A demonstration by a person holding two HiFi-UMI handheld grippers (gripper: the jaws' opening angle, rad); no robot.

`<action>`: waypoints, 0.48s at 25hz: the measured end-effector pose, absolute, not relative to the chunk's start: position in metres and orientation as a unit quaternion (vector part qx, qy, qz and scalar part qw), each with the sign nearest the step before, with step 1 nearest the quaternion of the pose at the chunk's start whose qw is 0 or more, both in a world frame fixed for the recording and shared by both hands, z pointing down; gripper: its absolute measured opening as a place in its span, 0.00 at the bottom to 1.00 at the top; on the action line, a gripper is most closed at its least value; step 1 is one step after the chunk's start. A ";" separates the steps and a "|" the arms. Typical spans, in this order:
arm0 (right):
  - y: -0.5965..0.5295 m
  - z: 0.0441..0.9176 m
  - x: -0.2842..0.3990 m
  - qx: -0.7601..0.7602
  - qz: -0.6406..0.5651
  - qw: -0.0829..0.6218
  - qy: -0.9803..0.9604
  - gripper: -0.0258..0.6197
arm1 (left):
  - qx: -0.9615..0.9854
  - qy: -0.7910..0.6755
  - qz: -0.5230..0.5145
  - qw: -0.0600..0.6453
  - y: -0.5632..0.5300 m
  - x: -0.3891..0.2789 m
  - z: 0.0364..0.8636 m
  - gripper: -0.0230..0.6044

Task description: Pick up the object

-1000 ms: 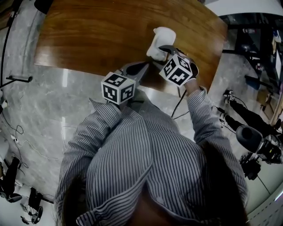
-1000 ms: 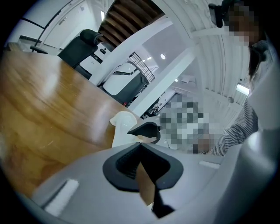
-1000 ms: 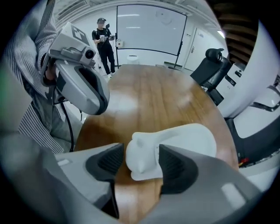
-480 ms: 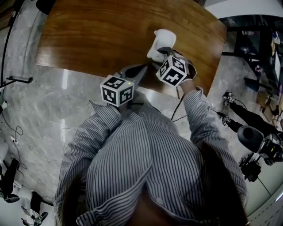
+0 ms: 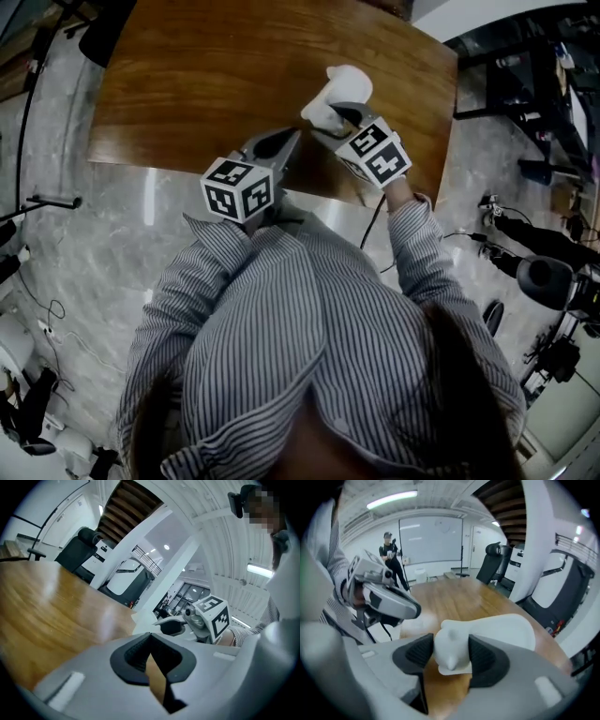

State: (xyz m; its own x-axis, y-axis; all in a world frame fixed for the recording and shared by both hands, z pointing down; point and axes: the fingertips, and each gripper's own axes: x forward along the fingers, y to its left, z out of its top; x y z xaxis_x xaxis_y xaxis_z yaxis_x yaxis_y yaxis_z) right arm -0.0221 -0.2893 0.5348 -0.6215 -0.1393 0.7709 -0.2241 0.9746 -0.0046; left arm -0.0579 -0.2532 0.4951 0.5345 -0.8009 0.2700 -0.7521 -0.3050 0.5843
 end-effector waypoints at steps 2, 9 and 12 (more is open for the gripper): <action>-0.286 0.507 -0.026 0.115 0.102 0.353 -0.923 0.40 | 0.812 -0.485 -0.039 0.322 -0.259 -0.066 0.481 0.04; -0.284 0.429 -0.023 0.154 0.196 0.152 -0.956 0.40 | 0.828 -0.489 -0.047 0.270 -0.280 -0.080 0.436 0.04; -0.285 0.411 -0.013 0.175 0.233 0.083 -0.953 0.40 | 0.836 -0.481 -0.046 0.262 -0.281 -0.074 0.426 0.04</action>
